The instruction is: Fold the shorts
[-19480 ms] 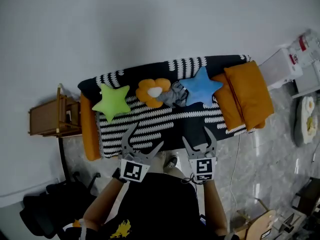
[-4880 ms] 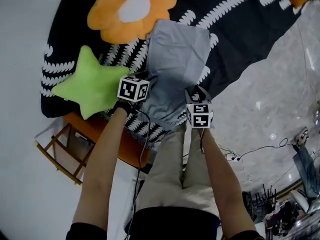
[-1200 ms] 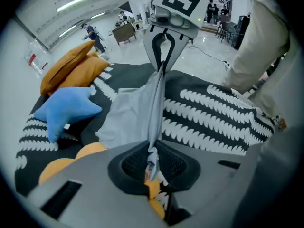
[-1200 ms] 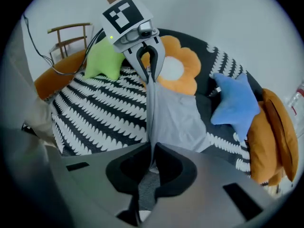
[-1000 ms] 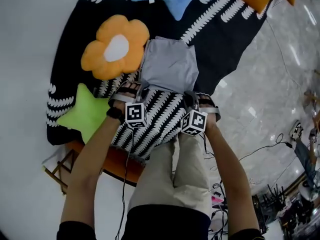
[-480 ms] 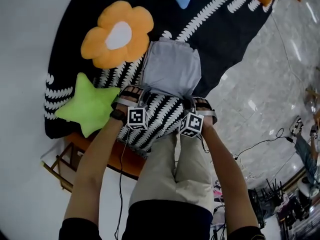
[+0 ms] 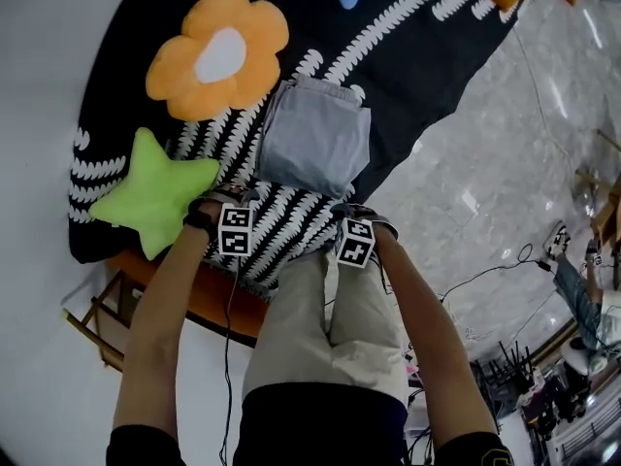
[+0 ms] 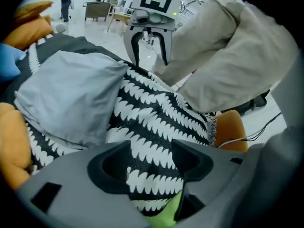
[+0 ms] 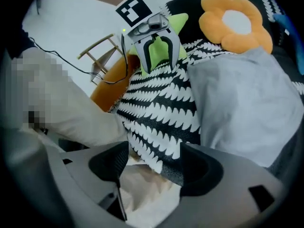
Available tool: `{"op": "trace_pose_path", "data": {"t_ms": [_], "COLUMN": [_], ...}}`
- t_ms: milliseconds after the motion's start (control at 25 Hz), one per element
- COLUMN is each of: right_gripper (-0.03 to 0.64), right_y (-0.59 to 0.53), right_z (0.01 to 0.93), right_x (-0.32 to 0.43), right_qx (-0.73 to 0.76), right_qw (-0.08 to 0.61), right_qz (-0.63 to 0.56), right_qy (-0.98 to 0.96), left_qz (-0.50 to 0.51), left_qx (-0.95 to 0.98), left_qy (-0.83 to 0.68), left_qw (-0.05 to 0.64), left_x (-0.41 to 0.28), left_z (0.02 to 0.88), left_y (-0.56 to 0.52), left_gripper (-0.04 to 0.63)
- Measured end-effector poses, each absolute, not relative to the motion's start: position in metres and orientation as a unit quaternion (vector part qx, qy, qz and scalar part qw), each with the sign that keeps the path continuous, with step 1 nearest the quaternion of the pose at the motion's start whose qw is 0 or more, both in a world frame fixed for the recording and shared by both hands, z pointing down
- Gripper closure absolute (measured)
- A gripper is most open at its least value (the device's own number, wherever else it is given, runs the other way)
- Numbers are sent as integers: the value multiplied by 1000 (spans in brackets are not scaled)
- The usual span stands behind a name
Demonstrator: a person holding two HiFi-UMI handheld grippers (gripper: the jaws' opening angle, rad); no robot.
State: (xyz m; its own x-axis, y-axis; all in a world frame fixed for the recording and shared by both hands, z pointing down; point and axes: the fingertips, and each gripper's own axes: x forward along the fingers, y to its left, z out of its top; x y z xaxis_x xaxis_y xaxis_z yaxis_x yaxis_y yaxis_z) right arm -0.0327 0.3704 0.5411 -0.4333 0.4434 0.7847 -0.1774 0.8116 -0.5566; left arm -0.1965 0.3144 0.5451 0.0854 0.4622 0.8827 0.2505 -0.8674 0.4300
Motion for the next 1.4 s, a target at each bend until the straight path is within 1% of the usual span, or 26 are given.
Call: {"op": "trace_pose_path", "data": {"t_ms": [80, 120, 200, 240, 280, 360, 520, 560, 640, 720, 800, 880, 960, 1200, 1400], "right_gripper": [266, 280, 301, 302, 304, 307, 359, 370, 385, 390, 402, 424, 428, 416, 403], "right_y": [369, 359, 319, 290, 261, 219, 119, 103, 82, 64, 52, 53, 59, 56, 52], "right_z": [543, 544, 547, 548, 549, 548, 556, 558, 563, 568, 571, 577, 586, 606, 604], "right_x": [-24, -19, -7, 1, 10, 30, 79, 89, 103, 104, 100, 98, 96, 94, 104], "right_qx": [-70, -47, 28, 75, 122, 197, 276, 280, 272, 262, 256, 249, 249, 257, 296], "right_qw": [526, 523, 509, 497, 485, 463, 448, 452, 464, 473, 479, 489, 495, 515, 491], "right_qz": [287, 281, 273, 273, 279, 300, 287, 280, 267, 254, 249, 243, 236, 215, 232], "right_qy": [-797, -803, -816, -820, -820, -811, -800, -799, -800, -802, -802, -800, -798, -789, -786], "left_qz": [629, 625, 613, 607, 600, 581, 547, 543, 538, 537, 546, 563, 570, 558, 551], "left_qx": [740, 750, 772, 783, 793, 810, 813, 810, 802, 790, 777, 764, 758, 764, 764], "left_qy": [226, 207, 157, 128, 97, 28, -119, -138, -164, -188, -207, -222, -234, -246, -257], "left_qw": [74, 68, 54, 48, 46, 72, 160, 176, 203, 226, 234, 223, 211, 212, 218], "left_x": [-199, -196, -186, -178, -169, -150, -112, -101, -83, -78, -80, -86, -89, -88, -91], "left_z": [543, 542, 539, 537, 534, 526, 530, 533, 542, 553, 562, 570, 575, 584, 588], "left_y": [310, 301, 269, 244, 218, 171, 66, 49, 25, 7, -2, -3, -1, -9, -17], "left_gripper": [324, 324, 325, 334, 356, 357, 360, 367, 403, 461, 486, 571, 574, 574, 574]}}
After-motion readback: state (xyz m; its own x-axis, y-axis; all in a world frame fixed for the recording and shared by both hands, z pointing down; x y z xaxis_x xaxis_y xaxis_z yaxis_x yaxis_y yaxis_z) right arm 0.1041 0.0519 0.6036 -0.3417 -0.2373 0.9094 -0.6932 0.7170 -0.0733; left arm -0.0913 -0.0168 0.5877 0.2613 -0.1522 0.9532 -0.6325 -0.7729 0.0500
